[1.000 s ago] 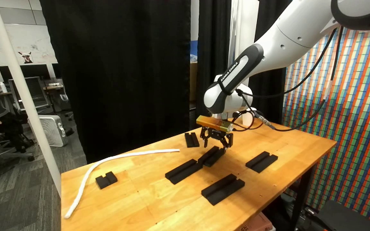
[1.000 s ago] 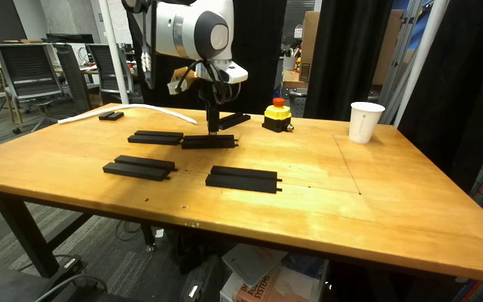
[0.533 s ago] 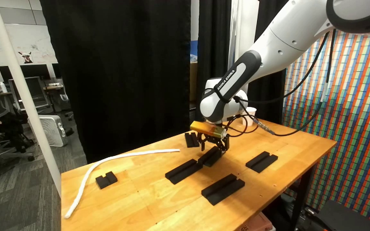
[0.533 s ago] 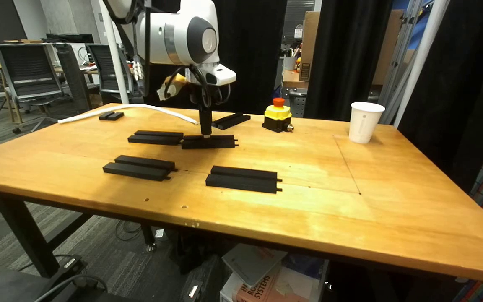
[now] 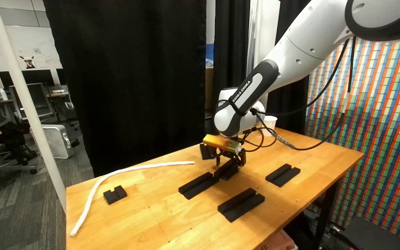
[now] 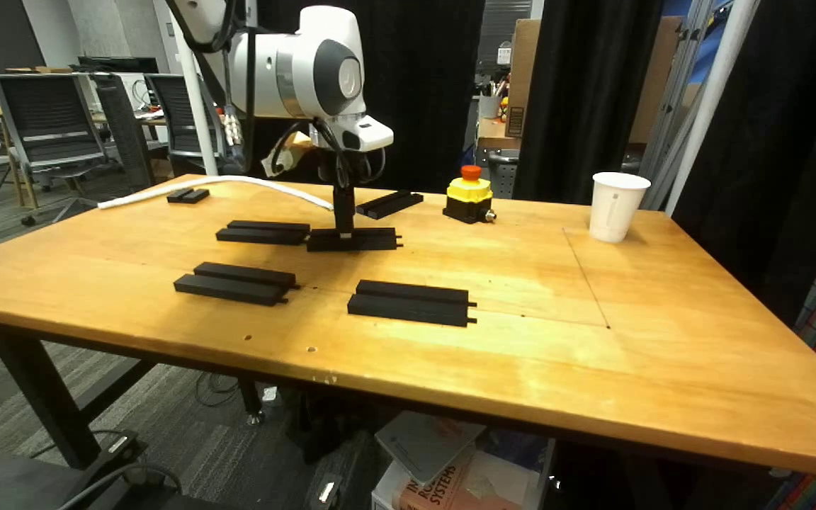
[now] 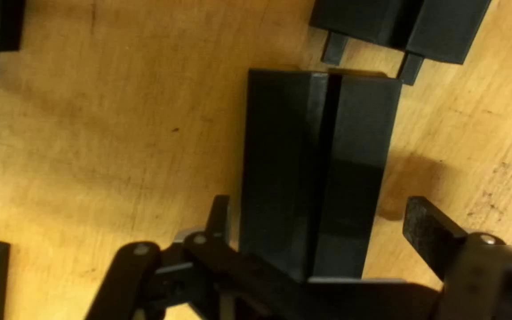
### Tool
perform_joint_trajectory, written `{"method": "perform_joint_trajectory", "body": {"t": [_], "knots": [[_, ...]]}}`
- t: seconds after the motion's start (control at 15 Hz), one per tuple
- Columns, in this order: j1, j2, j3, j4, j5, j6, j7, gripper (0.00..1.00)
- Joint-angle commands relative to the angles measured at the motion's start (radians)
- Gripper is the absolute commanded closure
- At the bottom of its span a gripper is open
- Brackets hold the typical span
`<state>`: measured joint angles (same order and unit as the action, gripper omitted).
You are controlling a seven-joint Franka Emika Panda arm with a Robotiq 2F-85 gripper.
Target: Connect four black pieces together
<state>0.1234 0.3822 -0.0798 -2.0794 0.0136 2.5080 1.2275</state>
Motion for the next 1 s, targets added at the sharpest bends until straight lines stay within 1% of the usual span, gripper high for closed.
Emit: {"method": "perform_joint_trajectory", "body": {"t": [0.0,0.2,0.27,0.47,0.67,0.93], "knots": [[0.011,0.013,-0.017,0.024,-0.020,0.025,0.028,0.26],[0.013,0.017,-0.021,0.026,-0.022,0.031,0.032,0.49],[0.013,0.015,-0.021,0.027,-0.022,0.030,0.034,0.55],[0.011,0.002,-0.019,0.029,-0.005,-0.010,0.051,0.55],[0.013,-0.010,-0.016,0.028,-0.003,-0.019,0.078,0.55],[0.028,-0.002,-0.002,0.066,0.000,-0.040,0.128,0.55]]}}
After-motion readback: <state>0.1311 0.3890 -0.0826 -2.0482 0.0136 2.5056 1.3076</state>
